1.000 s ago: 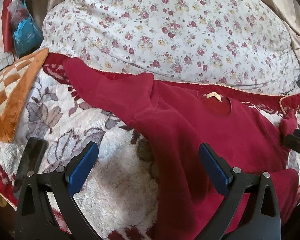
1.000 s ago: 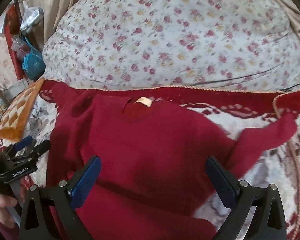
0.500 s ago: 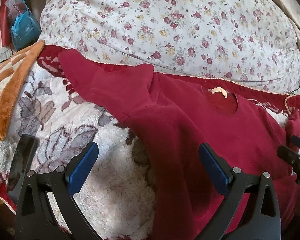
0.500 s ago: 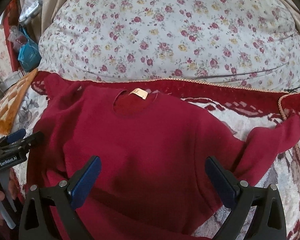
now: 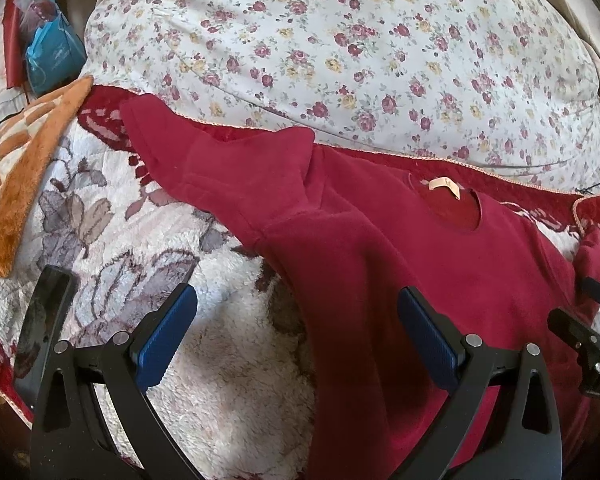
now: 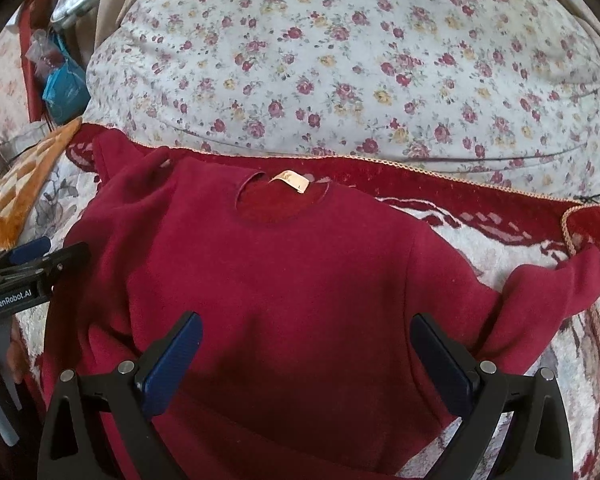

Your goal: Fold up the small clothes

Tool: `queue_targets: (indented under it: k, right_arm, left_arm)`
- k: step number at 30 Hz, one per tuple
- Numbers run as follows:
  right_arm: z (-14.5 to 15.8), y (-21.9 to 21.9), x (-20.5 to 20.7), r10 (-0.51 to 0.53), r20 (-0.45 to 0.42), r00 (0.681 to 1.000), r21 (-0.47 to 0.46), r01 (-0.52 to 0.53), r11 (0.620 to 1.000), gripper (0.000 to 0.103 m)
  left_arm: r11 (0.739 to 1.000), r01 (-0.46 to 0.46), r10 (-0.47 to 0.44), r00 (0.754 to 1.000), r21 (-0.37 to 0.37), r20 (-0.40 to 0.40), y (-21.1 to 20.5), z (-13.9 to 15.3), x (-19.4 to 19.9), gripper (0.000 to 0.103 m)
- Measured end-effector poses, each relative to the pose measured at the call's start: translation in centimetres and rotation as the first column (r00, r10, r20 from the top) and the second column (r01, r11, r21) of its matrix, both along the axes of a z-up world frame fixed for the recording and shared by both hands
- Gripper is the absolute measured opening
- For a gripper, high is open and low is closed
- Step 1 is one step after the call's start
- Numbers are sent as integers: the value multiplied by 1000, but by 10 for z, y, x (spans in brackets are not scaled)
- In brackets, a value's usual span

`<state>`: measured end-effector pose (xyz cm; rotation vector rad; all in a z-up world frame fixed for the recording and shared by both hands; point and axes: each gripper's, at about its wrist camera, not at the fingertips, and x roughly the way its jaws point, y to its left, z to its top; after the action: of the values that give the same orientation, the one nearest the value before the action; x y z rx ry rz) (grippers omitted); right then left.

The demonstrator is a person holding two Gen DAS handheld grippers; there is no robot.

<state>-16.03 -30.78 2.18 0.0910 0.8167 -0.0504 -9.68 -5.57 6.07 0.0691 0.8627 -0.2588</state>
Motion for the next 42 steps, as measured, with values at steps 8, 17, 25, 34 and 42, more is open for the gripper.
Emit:
queue_targets:
  k: [8,17,25,34,42]
  right_arm:
    - [-2,4,1,18,-3,1000,-3,-18,1000,103]
    - [-5,8,1,39,-9,999,-1,-39,999,103]
    - [-9,15,1,60,-22,998,-14,-60,998,103]
    - [-11,19,2,72,-25,997,-27,-73,997,103]
    - [-8,28,5,74,-25,997,-21,-75,997,103]
  left_arm:
    - [1000,-25,25,1000,-5,-11,5,-1,2,101]
    - [999,-38,38,999,7,-33,7,-5,4,101]
    - [999,-50,50,998,20,-40,10,-7,6,101]
    - [998,-50,51,998,33,-29,11,-7,4,101]
    - [998,-50,51,999,33,-18,16,-4,1,101]
